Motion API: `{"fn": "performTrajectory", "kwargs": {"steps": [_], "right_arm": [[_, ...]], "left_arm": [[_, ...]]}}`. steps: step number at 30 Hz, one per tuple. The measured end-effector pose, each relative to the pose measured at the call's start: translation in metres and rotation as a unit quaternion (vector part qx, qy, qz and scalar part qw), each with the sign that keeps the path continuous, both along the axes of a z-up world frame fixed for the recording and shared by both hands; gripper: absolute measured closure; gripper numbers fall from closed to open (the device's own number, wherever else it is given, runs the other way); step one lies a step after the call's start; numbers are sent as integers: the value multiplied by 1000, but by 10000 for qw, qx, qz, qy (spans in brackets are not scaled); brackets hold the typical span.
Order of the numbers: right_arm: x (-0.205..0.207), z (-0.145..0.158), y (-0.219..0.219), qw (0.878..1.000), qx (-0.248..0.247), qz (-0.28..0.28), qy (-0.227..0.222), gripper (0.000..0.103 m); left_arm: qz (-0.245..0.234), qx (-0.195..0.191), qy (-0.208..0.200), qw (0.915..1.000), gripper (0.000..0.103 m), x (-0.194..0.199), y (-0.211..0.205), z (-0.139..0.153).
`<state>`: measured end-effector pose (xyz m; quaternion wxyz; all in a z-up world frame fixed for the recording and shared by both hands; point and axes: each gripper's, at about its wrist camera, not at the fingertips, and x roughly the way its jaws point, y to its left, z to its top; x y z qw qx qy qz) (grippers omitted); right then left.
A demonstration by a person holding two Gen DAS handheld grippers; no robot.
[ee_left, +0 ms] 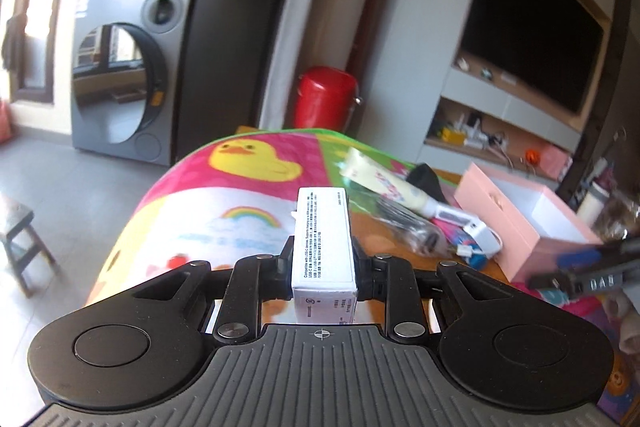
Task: Organize rigid objects
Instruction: 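Grasp the white medicine box with the left tool while the right tool grasps the lipstick, then drop the white box into the pink box with the left tool while the right tool drops the lipstick in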
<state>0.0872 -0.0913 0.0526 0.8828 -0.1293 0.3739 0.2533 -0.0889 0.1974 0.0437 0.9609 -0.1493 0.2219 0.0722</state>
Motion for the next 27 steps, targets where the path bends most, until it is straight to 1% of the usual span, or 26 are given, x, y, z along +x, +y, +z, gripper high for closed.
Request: {"fn": "performTrajectory", "kwargs": {"steps": [2, 3, 4, 6, 7, 8, 10, 11, 13, 16, 17, 18, 19, 23, 25, 27], "right_arm": [[-4, 19, 42, 9971, 30, 756, -89, 30], [-6, 26, 65, 9934, 25, 1144, -78, 41], [-5, 31, 90, 9889, -1, 1486, -62, 49], [3, 36, 136, 9820, -70, 1886, -30, 52], [11, 36, 161, 9800, -100, 1989, 37, 58], [20, 35, 181, 9790, -86, 2030, 176, 60], [40, 29, 215, 9765, 41, 2057, 637, 65], [49, 24, 230, 9757, 75, 2040, 799, 66], [62, 11, 245, 9759, 10, 1965, 950, 67], [69, -15, 250, 9757, -354, 1889, 1054, 67], [68, -18, 245, 9760, -316, 1907, 1007, 67], [66, -16, 239, 9759, -301, 1937, 965, 78], [63, -12, 234, 9755, -316, 1943, 980, 83], [39, 26, 193, 9792, 107, 1906, 691, 83], [23, 48, 164, 9791, 413, 1905, 581, 83], [6, 69, 133, 9797, 720, 1832, 370, 83]], "left_arm": [[37, -107, -10, 9999, 76, -4, 6, -3], [41, -137, 3, 9999, 76, -5, 8, -5], [42, -152, 26, 9999, 76, -5, 9, -8], [14, -205, 89, 9997, 76, -7, 11, -12], [-5, -251, 102, 9996, 76, -9, 13, -14], [-23, -311, 110, 9995, 76, -10, 14, -16], [-65, -428, 99, 9990, 76, -15, 18, -19], [-90, -474, 86, 9988, 76, -17, 19, -20], [-134, -537, 48, 9985, 76, -21, 21, -21], [-199, -614, 12, 9979, 76, -24, 23, -21], [-214, -642, 7, 9977, 76, -24, 23, -22], [-231, -666, 9, 9975, 76, -24, 24, -22], [-251, -686, 13, 9973, 76, -24, 23, -23], [-456, -700, 4, 9965, 76, -24, 13, -19], [-678, -635, -24, 9957, 76, -25, 0, -14], [-965, -477, -40, 9942, 76, -25, -15, -7]]}}
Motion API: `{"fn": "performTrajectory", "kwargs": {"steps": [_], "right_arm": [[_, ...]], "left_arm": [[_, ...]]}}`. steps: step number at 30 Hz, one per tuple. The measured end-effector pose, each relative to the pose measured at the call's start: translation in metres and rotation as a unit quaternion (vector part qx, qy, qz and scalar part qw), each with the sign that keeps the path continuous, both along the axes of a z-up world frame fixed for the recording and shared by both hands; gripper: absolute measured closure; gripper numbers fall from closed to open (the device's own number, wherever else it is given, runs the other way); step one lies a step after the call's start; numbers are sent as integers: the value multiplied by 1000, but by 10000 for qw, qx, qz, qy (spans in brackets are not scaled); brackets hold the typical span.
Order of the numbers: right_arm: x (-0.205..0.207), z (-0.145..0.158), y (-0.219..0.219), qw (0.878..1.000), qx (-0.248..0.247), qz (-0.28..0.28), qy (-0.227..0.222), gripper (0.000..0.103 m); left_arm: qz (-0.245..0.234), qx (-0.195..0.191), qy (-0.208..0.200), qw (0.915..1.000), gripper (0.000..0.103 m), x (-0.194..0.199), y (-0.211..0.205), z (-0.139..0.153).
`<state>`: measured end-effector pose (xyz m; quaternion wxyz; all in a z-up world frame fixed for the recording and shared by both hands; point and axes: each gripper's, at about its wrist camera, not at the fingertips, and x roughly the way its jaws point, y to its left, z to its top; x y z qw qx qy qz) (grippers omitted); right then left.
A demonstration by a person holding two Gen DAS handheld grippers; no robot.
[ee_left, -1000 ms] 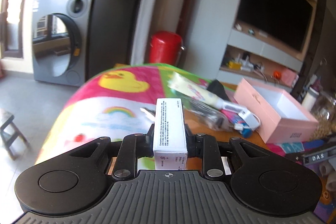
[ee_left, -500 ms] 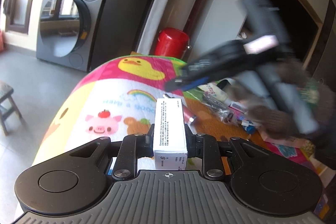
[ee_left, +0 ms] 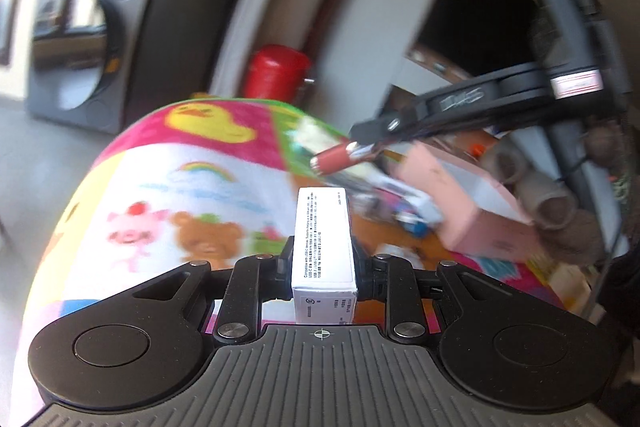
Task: Organize rigid objects
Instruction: 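Drop the white box into the pink box with the left tool while the right tool drops the lipstick in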
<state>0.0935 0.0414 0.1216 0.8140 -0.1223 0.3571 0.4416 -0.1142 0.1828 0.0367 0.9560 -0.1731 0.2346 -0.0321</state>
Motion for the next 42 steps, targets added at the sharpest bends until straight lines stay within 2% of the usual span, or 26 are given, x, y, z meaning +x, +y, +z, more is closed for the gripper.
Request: {"fn": "performTrajectory", "kwargs": {"steps": [3, 6, 10, 13, 14, 16, 18, 19, 21, 24, 26, 30, 33, 35, 36, 37, 39, 42], "right_arm": [[-28, 29, -53, 9982, 310, -197, -469, 83], [-45, 44, -100, 9957, 448, -430, -689, 84], [-63, 35, -168, 9904, 341, -984, -908, 83], [-74, 16, -209, 9853, 151, -1387, -984, 83], [-76, 7, -220, 9838, 105, -1498, -976, 83], [-76, -5, -238, 9806, 52, -1723, -931, 83], [-75, -15, -251, 9771, 39, -1941, -873, 83], [-74, -19, -256, 9752, 31, -2040, -858, 83], [-71, -25, -264, 9720, 48, -2185, -868, 83], [-65, -25, -273, 9680, 176, -2345, -876, 83], [-59, -17, -278, 9654, 361, -2424, -888, 83], [-19, 13, -265, 9578, 808, -2536, -1088, 83], [16, 43, -255, 9453, 1323, -2668, -1332, 83], [35, 56, -250, 9347, 1400, -2932, -1443, 65], [41, 58, -247, 9308, 1387, -3042, -1480, 39], [43, 57, -245, 9263, 1385, -3148, -1540, 24], [41, 48, -241, 9218, 1310, -3275, -1610, 22], [35, 22, -235, 9352, 952, -3119, -1382, 22]], "left_arm": [[-394, 291, -44, 9988, 76, 1, -29, 14], [-734, 447, -63, 9963, 76, 8, -56, 27], [-1345, 396, -101, 9901, 75, 31, -100, 43], [-1618, 659, -473, 9835, 75, 64, -137, 73], [-1602, 670, -656, 9826, 75, 80, -147, 85], [-1532, 418, -966, 9826, 75, 113, -161, 107], [-1565, 35, -998, 9826, 73, 149, -174, 122], [-1553, -38, -995, 9828, 73, 163, -180, 127], [-1329, 165, -1213, 9835, 73, 176, -190, 135], [-923, 571, -1445, 9835, 73, 170, -191, 136], [-887, 507, -1294, 9863, 73, 163, -182, 125], [-681, 552, -662, 9939, 73, 153, -162, 92], [-480, 495, -187, 9974, 73, 141, -139, 66], [-275, 453, 43, 9986, 73, 127, -121, 52], [-182, 400, 148, 9989, 73, 119, -105, 46], [-98, 336, 240, 9991, 73, 111, -93, 42], [50, 198, 390, 9990, 73, 94, -69, 31], [116, 23, 576, 9983, 73, 80, -49, 15]]}}
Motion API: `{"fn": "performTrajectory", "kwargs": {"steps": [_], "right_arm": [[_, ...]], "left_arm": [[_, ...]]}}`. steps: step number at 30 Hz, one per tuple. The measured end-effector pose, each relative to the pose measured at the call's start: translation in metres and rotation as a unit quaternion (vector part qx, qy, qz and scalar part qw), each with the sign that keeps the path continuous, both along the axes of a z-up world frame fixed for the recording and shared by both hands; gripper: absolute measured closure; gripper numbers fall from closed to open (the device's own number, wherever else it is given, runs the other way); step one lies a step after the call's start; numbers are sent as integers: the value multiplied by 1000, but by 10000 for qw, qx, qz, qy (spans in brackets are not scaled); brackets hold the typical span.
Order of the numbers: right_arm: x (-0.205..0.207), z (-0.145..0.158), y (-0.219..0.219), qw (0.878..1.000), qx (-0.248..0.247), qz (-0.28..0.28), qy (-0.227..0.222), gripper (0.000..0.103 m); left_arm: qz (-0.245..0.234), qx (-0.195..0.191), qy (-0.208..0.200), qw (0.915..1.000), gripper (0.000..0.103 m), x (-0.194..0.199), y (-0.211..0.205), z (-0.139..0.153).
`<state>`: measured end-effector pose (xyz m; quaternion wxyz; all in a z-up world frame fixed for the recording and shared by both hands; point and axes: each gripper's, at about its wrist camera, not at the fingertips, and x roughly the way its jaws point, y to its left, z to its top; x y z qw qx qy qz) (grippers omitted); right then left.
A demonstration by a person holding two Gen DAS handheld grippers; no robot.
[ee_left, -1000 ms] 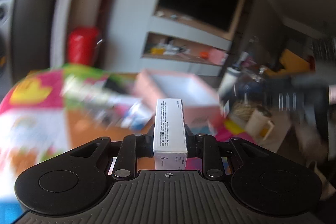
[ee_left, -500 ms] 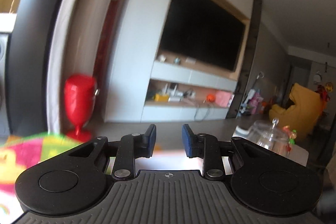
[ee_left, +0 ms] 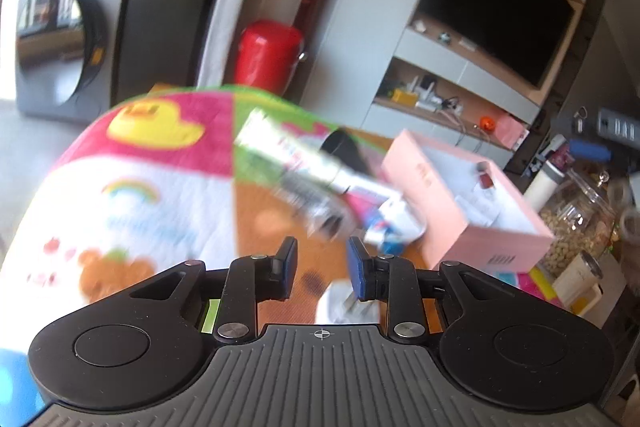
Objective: Organize rigid objects
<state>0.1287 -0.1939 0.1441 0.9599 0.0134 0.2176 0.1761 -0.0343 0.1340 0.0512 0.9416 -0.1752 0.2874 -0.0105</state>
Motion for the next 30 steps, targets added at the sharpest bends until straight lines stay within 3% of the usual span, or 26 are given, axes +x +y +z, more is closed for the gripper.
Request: {"fn": "performTrajectory", "kwargs": {"steps": [4, 7, 11, 15, 22, 30], "right_arm": [[-29, -47, 13, 9976, -488, 360, 336, 22], [-54, -85, 27, 9930, -790, 614, 634, 22], [-75, -117, 43, 9857, -931, 899, 1079, 22], [-80, -133, 47, 9825, -830, 966, 1360, 21], [-86, -140, 46, 9836, -863, 1001, 1227, 11], [-86, -139, 49, 9827, -969, 1005, 1213, 8]], "left_arm": [[-253, -71, 67, 9996, 73, -7, 1, -11], [-536, 217, 197, 9981, 73, 0, -14, -19], [-541, 585, 278, 9964, 73, 12, -34, -30], [-702, 637, 306, 9950, 71, 18, -45, -30], [-742, 630, 375, 9945, 70, 22, -53, -29], [-645, 531, 390, 9957, 62, 41, -64, -31]]}}
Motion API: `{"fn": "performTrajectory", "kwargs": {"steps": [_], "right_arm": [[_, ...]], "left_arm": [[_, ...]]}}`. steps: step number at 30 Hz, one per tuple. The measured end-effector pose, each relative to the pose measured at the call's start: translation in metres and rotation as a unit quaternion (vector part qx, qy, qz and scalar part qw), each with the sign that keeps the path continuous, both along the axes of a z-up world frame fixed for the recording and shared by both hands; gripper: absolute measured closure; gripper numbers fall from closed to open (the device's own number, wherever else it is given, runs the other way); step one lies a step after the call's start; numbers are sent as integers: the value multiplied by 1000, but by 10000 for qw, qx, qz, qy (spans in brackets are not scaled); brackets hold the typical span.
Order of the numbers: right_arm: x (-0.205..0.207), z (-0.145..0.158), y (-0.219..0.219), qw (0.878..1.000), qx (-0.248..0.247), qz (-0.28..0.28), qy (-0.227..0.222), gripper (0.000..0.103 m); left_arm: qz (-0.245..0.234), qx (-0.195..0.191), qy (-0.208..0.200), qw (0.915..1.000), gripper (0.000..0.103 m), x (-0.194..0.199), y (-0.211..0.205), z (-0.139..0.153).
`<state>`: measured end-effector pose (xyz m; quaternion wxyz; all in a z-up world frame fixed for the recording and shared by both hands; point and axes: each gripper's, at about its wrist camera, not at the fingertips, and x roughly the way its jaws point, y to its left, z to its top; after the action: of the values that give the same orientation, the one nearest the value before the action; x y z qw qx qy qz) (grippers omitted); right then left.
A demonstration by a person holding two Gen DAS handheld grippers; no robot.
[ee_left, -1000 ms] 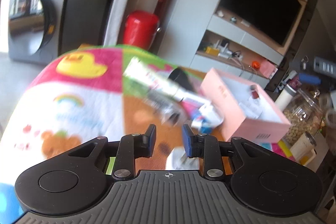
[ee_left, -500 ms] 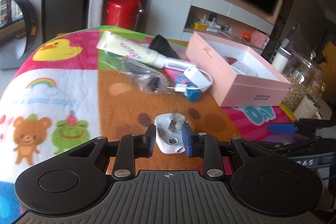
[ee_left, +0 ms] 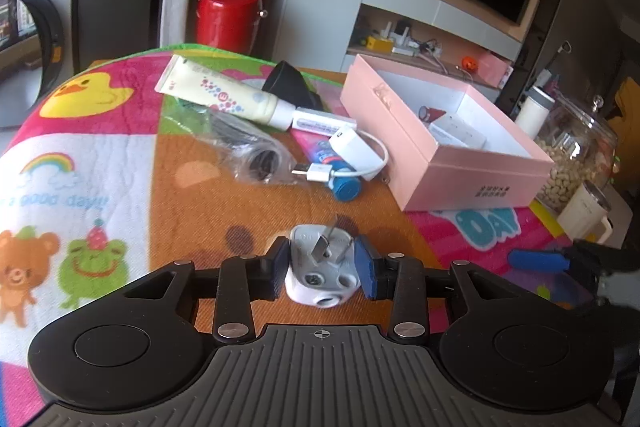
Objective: Organize rigid objects
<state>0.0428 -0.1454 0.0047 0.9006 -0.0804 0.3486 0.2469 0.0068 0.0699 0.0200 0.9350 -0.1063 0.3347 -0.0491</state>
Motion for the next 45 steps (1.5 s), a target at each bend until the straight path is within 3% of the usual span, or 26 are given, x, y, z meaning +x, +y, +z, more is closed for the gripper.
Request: {"fn": "performTrajectory", "kwargs": {"steps": [3, 12, 17, 18, 23, 26, 29, 33, 35, 38, 39, 40, 42, 45], "right_arm": [[0, 0, 1, 10000, -33, 16, 0, 7], [0, -1, 4, 9999, -87, 39, 66, 2], [3, 3, 6, 9998, -160, 104, 111, 3], [3, 6, 9, 9996, -186, 179, 87, 7], [14, 45, 44, 9956, -358, 537, -683, 10], [45, 76, 74, 9943, -183, 694, -785, 10], [99, 95, 114, 9964, -115, 682, -483, 10], [181, 87, 164, 9990, -397, -4, -205, 10], [218, 72, 178, 9977, -521, -420, 140, 11], [249, 50, 190, 9938, -612, -566, 733, 18], [249, 44, 193, 9925, -722, -568, 804, 26], [247, 39, 194, 9916, -808, -510, 868, 42], [232, 37, 196, 9913, -1005, -301, 795, 53], [201, 39, 195, 9907, -1184, 118, 661, 58]], "left_arm": [[54, -35, -3, 10000, 56, 5, -3, -3], [-133, 153, -243, 9995, 61, -10, 0, -3], [176, 68, -365, 9992, 61, -24, 27, -5], [288, 95, -404, 9987, 61, -27, 35, -5], [587, -268, -515, 9966, 61, -36, 63, -10], [519, -280, -561, 9967, 61, -37, 61, -10], [333, -159, -574, 9977, 61, -35, 55, -9], [340, -291, -577, 9973, 61, -37, 58, -11], [353, -452, -570, 9967, 61, -37, 62, -13], [369, -629, -564, 9957, 61, -37, 67, -15], [375, -670, -564, 9955, 61, -37, 68, -15], [385, -703, -567, 9952, 61, -38, 69, -15], [457, -748, -574, 9945, 61, -39, 71, -16], [662, -851, -591, 9924, 63, -40, 76, -16]]}}
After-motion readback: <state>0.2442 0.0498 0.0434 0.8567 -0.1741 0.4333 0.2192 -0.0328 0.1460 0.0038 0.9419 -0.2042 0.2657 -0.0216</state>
